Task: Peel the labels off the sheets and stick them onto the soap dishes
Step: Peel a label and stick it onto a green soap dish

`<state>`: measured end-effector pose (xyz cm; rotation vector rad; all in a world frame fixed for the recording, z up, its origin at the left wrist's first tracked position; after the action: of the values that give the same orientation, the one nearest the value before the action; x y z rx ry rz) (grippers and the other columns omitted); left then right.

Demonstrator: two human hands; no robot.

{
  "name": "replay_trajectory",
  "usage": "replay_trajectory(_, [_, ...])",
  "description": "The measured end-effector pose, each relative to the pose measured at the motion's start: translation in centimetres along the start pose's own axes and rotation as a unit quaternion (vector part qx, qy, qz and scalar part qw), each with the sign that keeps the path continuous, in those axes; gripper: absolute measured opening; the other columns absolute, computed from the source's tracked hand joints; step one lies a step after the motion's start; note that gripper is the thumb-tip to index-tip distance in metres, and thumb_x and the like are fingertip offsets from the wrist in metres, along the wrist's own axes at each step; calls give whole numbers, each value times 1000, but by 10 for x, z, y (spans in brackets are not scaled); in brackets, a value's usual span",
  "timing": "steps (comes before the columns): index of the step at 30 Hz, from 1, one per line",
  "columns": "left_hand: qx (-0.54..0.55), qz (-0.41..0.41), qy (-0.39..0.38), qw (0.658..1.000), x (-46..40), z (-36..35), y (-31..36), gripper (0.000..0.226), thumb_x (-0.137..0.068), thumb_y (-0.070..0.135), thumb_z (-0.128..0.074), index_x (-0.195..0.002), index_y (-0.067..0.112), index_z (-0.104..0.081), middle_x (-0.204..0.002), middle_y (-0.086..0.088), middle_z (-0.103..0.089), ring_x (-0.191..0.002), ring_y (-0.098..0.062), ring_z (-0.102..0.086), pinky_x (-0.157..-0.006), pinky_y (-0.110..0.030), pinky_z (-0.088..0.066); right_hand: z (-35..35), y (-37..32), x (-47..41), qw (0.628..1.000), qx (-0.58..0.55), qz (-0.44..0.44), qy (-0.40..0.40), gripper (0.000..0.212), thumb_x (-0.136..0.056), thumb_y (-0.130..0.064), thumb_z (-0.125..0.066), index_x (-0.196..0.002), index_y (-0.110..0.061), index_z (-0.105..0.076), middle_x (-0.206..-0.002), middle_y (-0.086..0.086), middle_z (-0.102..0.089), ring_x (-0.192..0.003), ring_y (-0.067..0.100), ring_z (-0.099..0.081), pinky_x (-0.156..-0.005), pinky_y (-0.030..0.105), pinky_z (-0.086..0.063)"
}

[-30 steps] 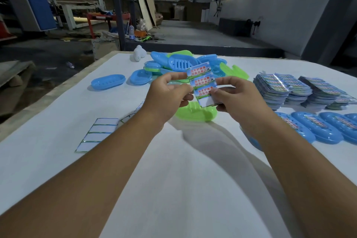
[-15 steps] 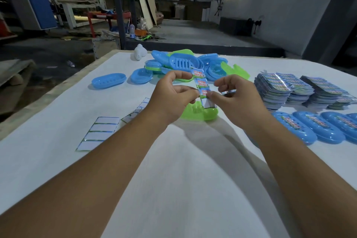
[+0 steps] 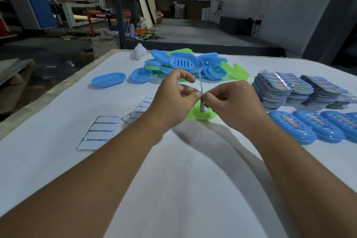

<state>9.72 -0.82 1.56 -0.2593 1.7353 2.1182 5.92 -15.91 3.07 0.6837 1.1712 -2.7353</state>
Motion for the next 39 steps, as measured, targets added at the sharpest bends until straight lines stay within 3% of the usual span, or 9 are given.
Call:
replay_trajectory(7, [-22,-24,-1,999,0,-3,4,29,-86,11,-72,-91,29,-50,-77,7,-75,-66,-5,-67,-65,-17,-52,3,0,0,1000,5,-12,23,18,-77,-32,-66,-64,-43,-73,-56,3,-66,-46,11,-44,-47,26,-39])
replay_trajectory(11, [-31,-21,18,999,-2,0,0,28,-86,13,-69,-88,31,-47,-74,3,-73,-56,-4,-56,-57,-19,-47,5,7,-3,999,11,-36,28,20,-74,-30,-61,-70,-15,-74,-66,17,-67,-55,14,-46,-52,38,-50])
replay_trajectory(15, [-41,-5,41,998,-5,7,-6,26,-84,15,-65,-85,33,-47,-65,9,-66,-51,-2,-50,-55,-22,-42,10,19,-4,996,-22,-73,40,31,-68,-35,-59,-67,-7,-73,-65,16,-67,-54,16,-47,-54,31,-41])
replay_trajectory(18, [-46,0,45,998,-6,10,-8,25,-85,13,-63,-85,31,-46,-61,13,-62,-49,-1,-49,-54,-21,-40,15,25,-6,996,-4,-84,38,28,-76,-29,-64,-69,-3,-72,-61,12,-67,-46,13,-41,-50,28,-37])
replay_trajectory(25, [-73,3,53,996,-9,13,-10,23,-89,13,-58,-85,30,-44,-70,5,-61,-51,-4,-47,-56,-26,-40,27,34,-7,992,13,-111,61,27,-79,-25,-63,-58,-10,-73,-57,5,-69,-47,17,-49,-49,29,-42])
replay_trajectory(28, [-82,7,57,995,-9,15,-11,23,-90,11,-56,-85,30,-44,-75,-3,-63,-57,-7,-49,-54,-24,-40,32,35,-9,990,35,-117,67,29,-79,-26,-64,-55,-13,-72,-57,5,-69,-50,20,-55,-59,40,-56])
replay_trajectory(31, [-88,10,59,994,-10,16,-11,22,-91,11,-55,-86,30,-44,-83,-11,-66,-61,-11,-50,-54,-25,-39,34,37,-9,989,47,-124,70,29,-79,-27,-64,-55,-14,-72,-55,4,-68,-50,22,-57,-64,43,-59])
replay_trajectory(35, [-96,12,56,994,-10,15,-11,22,-92,12,-55,-87,31,-44,-85,-11,-66,-65,-12,-53,-53,-23,-40,35,37,-8,988,61,-127,66,27,-77,-28,-63,-55,-15,-73,-54,5,-68,-61,33,-68,-65,44,-60])
replay_trajectory(39, [-96,10,50,994,-11,14,-11,21,-91,12,-54,-87,31,-44,-79,-4,-62,-64,-12,-52,-53,-23,-40,36,39,-8,987,70,-129,67,27,-76,-28,-62,-57,-13,-73,-54,5,-68,-60,31,-67,-62,40,-58])
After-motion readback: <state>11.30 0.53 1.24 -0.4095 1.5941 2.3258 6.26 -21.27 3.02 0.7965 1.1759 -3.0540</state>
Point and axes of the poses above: each hand's wrist, its own x-axis away from the middle knuckle, its own z-axis out of the back of the hand, y = z × x, the point moved 8 cm from there along -x, towards the middle knuckle
